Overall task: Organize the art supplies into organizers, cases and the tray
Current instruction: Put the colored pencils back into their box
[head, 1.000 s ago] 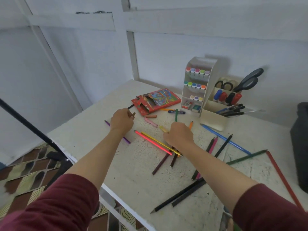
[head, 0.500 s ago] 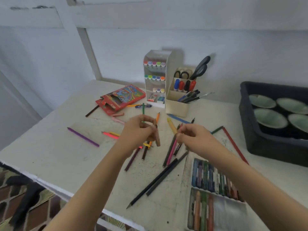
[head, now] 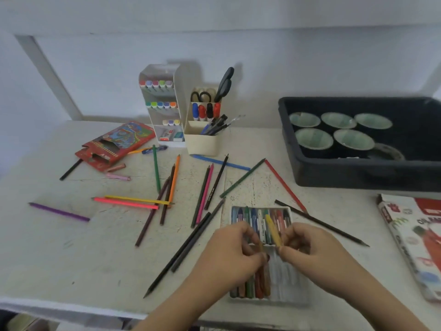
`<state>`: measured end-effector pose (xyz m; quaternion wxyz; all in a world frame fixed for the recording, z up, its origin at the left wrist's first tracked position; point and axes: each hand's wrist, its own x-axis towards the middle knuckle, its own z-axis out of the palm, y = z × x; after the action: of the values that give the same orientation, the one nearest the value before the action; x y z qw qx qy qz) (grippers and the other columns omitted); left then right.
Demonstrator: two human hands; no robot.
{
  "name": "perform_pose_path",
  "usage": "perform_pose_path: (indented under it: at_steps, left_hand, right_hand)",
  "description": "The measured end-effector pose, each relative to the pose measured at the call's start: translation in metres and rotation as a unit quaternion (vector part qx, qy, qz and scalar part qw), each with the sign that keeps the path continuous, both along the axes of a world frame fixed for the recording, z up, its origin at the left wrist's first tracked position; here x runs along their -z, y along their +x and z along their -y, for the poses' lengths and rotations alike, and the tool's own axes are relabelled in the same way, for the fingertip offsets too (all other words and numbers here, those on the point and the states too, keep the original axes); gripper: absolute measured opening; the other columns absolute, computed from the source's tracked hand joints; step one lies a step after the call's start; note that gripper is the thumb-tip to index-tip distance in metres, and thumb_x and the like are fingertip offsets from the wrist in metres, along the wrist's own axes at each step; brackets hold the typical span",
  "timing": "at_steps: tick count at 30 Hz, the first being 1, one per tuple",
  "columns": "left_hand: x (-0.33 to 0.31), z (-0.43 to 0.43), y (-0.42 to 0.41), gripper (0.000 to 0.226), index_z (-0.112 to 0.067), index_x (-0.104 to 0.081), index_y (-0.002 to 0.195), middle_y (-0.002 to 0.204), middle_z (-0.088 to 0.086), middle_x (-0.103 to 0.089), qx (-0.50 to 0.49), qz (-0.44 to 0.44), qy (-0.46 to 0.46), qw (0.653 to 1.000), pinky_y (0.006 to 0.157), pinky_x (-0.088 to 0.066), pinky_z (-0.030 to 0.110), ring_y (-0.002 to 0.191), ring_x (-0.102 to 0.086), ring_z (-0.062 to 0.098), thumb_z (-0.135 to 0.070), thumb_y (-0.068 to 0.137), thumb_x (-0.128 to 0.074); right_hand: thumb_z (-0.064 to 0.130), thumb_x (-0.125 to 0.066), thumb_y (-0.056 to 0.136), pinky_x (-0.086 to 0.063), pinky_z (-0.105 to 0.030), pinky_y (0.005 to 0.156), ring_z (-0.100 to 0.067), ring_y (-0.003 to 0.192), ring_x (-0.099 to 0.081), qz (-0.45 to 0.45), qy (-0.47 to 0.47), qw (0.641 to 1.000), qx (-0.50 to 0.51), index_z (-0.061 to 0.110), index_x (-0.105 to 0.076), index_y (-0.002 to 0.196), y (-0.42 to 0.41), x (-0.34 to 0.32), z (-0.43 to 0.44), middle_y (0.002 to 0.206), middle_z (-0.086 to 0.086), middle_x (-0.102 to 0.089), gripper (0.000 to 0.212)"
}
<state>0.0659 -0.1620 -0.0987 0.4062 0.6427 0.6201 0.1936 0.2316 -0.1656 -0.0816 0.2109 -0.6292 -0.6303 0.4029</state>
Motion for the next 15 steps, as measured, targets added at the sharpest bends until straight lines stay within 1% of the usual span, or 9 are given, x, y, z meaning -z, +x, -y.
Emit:
perform_pose_path:
  at_steps: [2,5,7,9,12,15]
  left_hand:
    - [-0.001,0.003,0.002,0.020,-0.031,-0.054,0.084,0.066,-0.005,-0.066,0.008,-0.027,0.039,0.999,0.054,-0.045,0.015,0.058,-0.059,0.000,-0.031,0.078,-0.072]
    - [0.000,0.006,0.004,0.019,-0.032,-0.054,0.088,0.066,-0.007,-0.063,0.021,-0.057,0.085,0.994,0.054,-0.041,0.010,0.061,-0.058,0.000,-0.035,0.080,-0.071]
    - [0.002,0.006,0.004,0.020,-0.032,-0.055,0.090,0.067,-0.009,-0.063,0.027,-0.068,0.102,0.992,0.053,-0.038,0.010,0.062,-0.057,-0.001,-0.038,0.080,-0.071]
    - [0.004,0.005,0.002,0.020,-0.031,-0.058,0.091,0.070,-0.010,-0.064,0.033,-0.062,0.107,0.992,0.055,-0.038,0.009,0.064,-0.057,-0.001,-0.039,0.079,-0.072]
    - [0.006,0.004,0.000,0.017,-0.031,-0.065,0.093,0.074,-0.013,-0.064,0.052,-0.048,0.114,0.991,0.061,-0.044,0.010,0.068,-0.057,-0.001,-0.040,0.079,-0.071]
    - [0.007,0.005,-0.002,0.018,-0.029,-0.071,0.096,0.076,-0.015,-0.064,0.074,-0.039,0.135,0.987,0.064,-0.044,0.010,0.071,-0.057,-0.001,-0.040,0.081,-0.068]
  right_hand:
    - [0.020,-0.068,0.078,-0.043,-0.015,0.053,-0.004,0.057,-0.055,0.021,-0.006,1.000,0.006,0.021,-0.061,0.075,0.001,0.003,0.011,0.067,0.002,-0.064,0.008]
    - [0.024,-0.067,0.077,-0.042,-0.017,0.051,-0.003,0.054,-0.054,0.046,-0.017,0.999,0.012,0.025,-0.058,0.079,0.002,0.006,0.023,0.067,0.000,-0.064,0.009]
    - [0.024,-0.067,0.077,-0.041,-0.016,0.050,-0.001,0.053,-0.055,0.052,-0.026,0.998,0.013,0.027,-0.056,0.081,0.001,0.007,0.028,0.065,0.000,-0.064,0.012]
    - [0.023,-0.067,0.077,-0.041,-0.015,0.050,-0.001,0.054,-0.055,0.053,-0.030,0.998,0.011,0.028,-0.055,0.082,0.000,0.008,0.033,0.064,0.002,-0.064,0.014]
    - [0.023,-0.067,0.078,-0.043,-0.016,0.053,-0.001,0.056,-0.056,0.060,-0.036,0.998,0.008,0.029,-0.053,0.082,-0.003,0.008,0.037,0.064,0.002,-0.064,0.016]
    - [0.025,-0.068,0.077,-0.043,-0.017,0.053,-0.001,0.058,-0.057,0.059,-0.036,0.998,0.007,0.029,-0.052,0.082,-0.004,0.009,0.038,0.065,0.004,-0.065,0.017]
